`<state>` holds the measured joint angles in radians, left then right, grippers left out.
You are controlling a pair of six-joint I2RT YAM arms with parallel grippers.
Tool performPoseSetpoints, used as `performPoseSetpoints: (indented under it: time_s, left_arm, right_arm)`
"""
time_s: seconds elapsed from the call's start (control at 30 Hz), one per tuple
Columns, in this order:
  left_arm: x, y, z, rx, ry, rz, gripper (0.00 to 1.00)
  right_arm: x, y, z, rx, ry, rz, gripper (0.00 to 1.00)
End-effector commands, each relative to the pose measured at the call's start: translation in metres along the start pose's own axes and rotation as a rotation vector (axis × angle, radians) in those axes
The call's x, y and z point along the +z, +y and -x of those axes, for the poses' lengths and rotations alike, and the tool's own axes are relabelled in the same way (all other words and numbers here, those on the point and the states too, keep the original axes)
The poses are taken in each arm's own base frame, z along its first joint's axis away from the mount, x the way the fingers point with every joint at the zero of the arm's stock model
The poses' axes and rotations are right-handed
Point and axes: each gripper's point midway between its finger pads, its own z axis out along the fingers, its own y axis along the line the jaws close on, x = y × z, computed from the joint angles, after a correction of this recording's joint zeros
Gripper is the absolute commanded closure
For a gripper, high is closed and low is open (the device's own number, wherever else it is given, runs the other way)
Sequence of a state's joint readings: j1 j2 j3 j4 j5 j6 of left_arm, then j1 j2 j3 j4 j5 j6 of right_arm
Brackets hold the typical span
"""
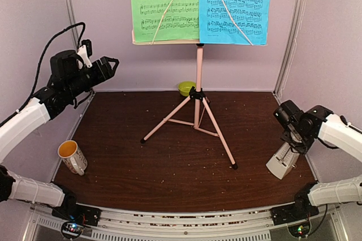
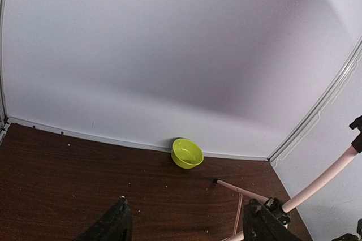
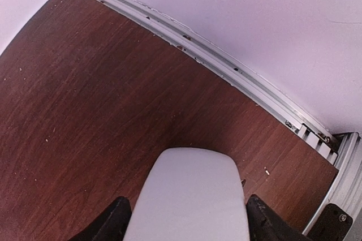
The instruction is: Set up the instrument practice props
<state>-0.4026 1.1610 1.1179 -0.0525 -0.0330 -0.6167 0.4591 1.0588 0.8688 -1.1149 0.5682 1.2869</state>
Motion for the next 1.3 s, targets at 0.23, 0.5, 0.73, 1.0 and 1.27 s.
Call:
performPoseSetpoints:
  time_s: [0.23,0.5,0.73,1.0,1.27]
  left_arm:
    - [-0.004,-0.002,0.016,0.001,-0.058,-0.019,0.31]
    - [-0.003,-0.001,0.016,0.004,-0.054,-0.020,0.32]
    - [-0.001,-0.002,0.016,0.005,-0.052,-0.022,0.32]
    - [0.001,-0.003,0.017,0.004,-0.049,-0.025,0.32]
    - [0.005,-0.004,0.015,0.005,-0.042,-0.032,0.32]
  right_arm:
    - [-0.019,0.022,0.001,-0.094,-0.032,0.119,0.50]
    - [-0.043,0.042,0.006,-0.197,-0.076,0.219,0.56]
    - [-0.063,0.070,-0.001,-0.319,-0.085,0.306,0.61]
    - [-0.092,0.085,-0.007,-0.449,-0.113,0.382,0.62]
    - [-0.119,0.094,-0.031,-0.578,-0.113,0.479,0.62]
